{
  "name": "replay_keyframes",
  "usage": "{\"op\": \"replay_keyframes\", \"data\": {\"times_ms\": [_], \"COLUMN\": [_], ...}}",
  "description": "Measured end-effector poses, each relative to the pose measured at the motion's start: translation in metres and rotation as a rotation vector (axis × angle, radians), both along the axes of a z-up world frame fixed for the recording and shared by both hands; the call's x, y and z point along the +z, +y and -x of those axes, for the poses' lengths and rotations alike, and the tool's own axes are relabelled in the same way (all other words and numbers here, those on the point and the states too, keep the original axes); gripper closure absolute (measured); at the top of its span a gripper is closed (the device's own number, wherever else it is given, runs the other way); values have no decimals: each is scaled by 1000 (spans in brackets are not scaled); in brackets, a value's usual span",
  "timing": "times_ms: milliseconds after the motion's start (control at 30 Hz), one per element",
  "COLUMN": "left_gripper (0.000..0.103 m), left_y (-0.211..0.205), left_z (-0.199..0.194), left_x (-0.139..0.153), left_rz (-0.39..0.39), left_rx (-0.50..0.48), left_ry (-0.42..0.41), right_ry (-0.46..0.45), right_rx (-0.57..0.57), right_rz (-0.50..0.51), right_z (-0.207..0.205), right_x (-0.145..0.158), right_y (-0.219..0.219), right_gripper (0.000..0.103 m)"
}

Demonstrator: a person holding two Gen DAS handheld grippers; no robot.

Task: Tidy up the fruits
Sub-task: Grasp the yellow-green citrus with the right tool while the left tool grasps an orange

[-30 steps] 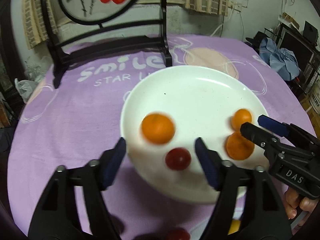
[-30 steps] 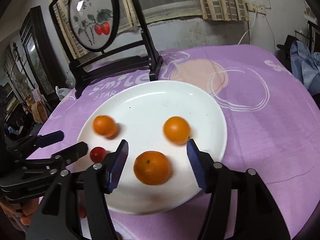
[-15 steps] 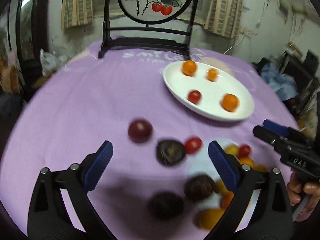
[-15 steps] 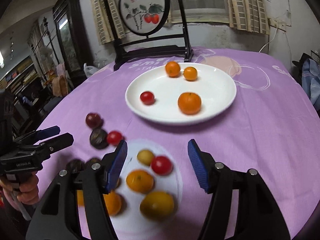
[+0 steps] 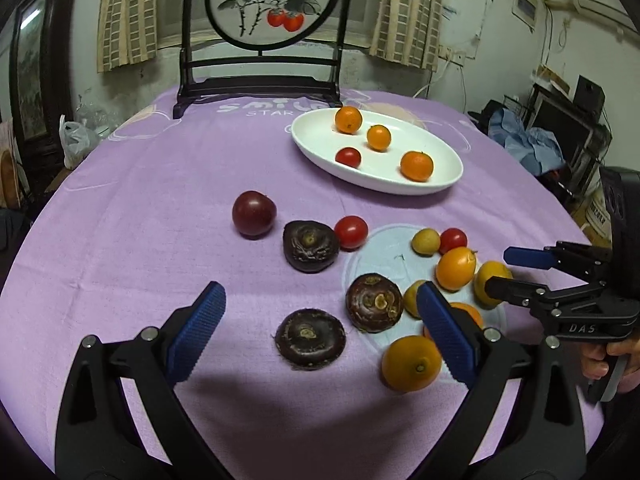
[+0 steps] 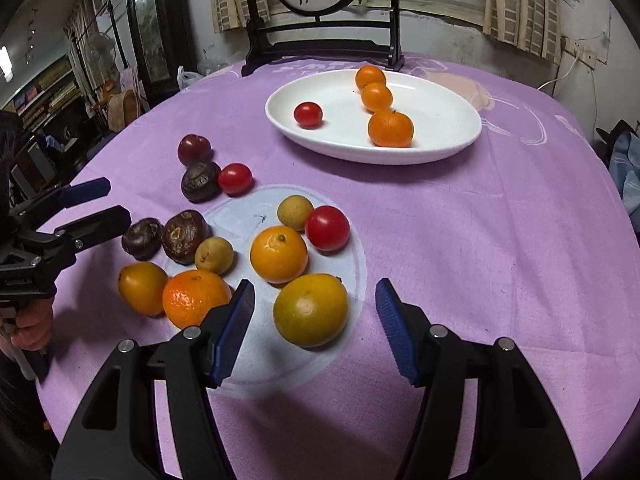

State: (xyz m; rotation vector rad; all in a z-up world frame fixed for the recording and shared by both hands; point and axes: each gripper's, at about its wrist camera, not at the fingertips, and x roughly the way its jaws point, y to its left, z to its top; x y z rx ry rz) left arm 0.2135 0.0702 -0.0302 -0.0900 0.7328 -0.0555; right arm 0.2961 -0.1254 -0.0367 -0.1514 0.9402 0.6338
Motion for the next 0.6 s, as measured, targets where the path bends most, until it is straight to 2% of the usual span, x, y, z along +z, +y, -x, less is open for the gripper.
{"op": "replay_keyframes", "data": {"times_ms": [267, 333, 467, 600], "left_gripper": [5, 5, 5, 6], "left_y": [0, 1, 2, -12], "left_z": [1, 2, 3, 9], "left_x": [1, 2, 1, -1], "left_rz": [3, 14, 29, 74], "left_rx": [-12, -14, -22, -211], "left_ry": [-7, -8, -2, 42], "right_ry": [12, 16, -9, -1], "right_rx": [13, 20, -13, -63], "right_rz": [47, 49, 27, -22], "right_z": [-1, -2, -3, -10], "right_x": [-12, -15, -9, -4], "right_y": [6, 6, 0, -13], "right_gripper": [54, 63, 64, 64]}}
